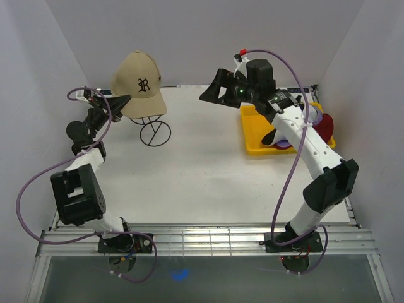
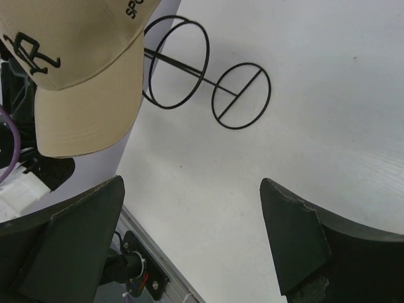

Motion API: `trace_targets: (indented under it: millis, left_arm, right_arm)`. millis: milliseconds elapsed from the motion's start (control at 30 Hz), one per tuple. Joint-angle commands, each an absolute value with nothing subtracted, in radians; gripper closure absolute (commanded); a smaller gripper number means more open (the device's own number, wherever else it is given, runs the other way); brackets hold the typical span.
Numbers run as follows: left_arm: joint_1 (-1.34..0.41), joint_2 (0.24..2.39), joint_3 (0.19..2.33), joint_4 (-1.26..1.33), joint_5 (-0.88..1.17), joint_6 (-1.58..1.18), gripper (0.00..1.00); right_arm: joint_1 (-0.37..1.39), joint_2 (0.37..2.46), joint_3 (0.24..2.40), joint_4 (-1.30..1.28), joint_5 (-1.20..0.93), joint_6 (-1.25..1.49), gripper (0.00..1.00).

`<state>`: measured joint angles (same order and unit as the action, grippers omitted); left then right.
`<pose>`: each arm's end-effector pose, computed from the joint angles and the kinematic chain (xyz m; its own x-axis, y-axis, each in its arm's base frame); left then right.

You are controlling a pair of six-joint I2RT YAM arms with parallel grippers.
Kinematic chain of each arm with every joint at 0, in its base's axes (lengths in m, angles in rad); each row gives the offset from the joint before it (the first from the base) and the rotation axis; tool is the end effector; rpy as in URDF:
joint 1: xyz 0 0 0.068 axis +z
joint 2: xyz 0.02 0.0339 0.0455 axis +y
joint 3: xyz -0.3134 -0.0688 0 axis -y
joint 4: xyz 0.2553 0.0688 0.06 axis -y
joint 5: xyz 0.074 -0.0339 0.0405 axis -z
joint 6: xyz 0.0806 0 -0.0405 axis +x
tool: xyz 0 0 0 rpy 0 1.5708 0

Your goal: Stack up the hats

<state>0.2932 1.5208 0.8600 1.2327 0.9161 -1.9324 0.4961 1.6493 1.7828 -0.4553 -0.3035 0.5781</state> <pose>0.3499 0.0389 0.3838 -0.6159 -0.7809 -0.1041 0.3210 -0.1281 -0.9384 0.3691 0.2272 0.4717 -0.6174 0.2588 -0.7429 -0.4373 0.6721 0.5975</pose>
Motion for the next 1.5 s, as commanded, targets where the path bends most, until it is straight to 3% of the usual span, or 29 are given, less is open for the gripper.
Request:
trace_targets:
  millis: [0, 700, 1467]
  left_arm:
    - [0.325, 1.558, 0.821, 1.520, 0.949, -2.134, 1.00]
    - [0.364, 1.772, 0.822, 1.715, 1.068, -2.233, 1.00]
    - [0.399, 1.891, 0.634, 1.720, 1.128, -2.109, 1.00]
  right_arm:
    - [0.520, 1.695, 1.741, -0.293, -0.402, 0.635, 0.07]
    - [0.663, 2.013, 1.741, 0.202, -0.635, 0.995, 0.10]
    - [0.707, 2.085, 1.652, 0.333, -0.626, 1.060, 0.18]
